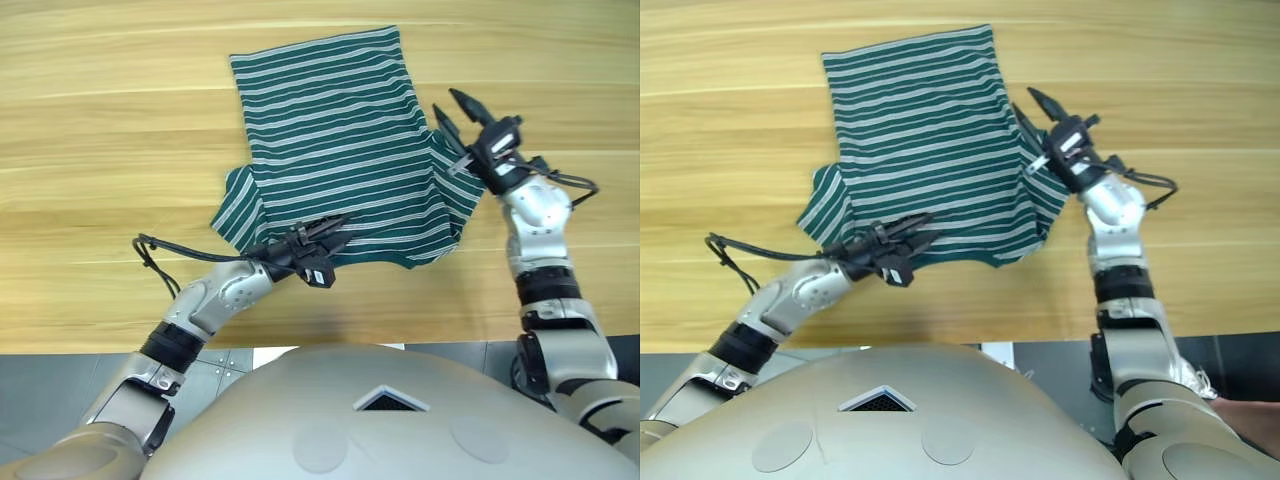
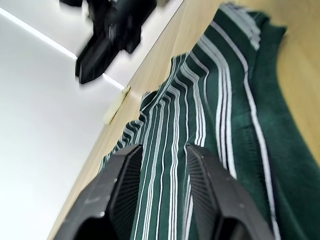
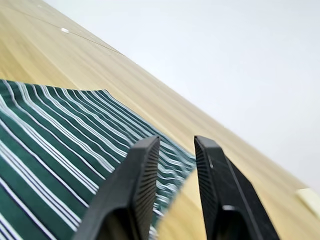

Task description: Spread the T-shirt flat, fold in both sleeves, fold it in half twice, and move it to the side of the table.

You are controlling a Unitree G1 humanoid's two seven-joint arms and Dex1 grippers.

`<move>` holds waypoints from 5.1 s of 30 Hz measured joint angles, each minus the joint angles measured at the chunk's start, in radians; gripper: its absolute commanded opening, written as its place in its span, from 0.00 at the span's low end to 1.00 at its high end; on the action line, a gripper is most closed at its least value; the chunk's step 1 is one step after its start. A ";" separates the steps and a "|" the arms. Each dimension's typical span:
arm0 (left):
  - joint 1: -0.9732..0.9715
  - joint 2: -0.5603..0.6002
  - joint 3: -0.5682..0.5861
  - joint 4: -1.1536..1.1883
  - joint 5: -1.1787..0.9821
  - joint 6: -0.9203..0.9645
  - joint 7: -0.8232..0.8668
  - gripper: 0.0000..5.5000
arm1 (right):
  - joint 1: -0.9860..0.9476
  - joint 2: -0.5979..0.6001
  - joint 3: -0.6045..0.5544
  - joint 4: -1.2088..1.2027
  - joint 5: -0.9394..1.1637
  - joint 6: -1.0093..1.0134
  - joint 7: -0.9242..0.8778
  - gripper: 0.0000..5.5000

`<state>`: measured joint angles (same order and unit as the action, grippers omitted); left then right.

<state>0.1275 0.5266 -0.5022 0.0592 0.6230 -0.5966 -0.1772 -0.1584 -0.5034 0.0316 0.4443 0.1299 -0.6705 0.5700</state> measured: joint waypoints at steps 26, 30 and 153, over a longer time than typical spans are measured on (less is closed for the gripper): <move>0.256 0.162 0.149 -0.359 -0.314 -0.036 -0.102 0.30 | 0.270 -0.024 0.014 -0.120 -0.149 0.037 -0.108 0.23; 0.306 0.161 0.087 -0.376 -0.416 -0.059 -0.176 0.30 | 0.253 -0.022 -0.015 -0.234 -0.027 0.046 -0.073 0.23; 0.065 0.179 0.287 -0.133 0.079 0.083 0.051 0.01 | 0.377 0.083 0.141 -0.715 -0.250 0.199 -0.198 0.24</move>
<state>0.1921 0.7057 -0.2149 -0.0739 0.7023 -0.5135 -0.1257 0.2183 -0.4205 0.1730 -0.2703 -0.1203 -0.4716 0.3720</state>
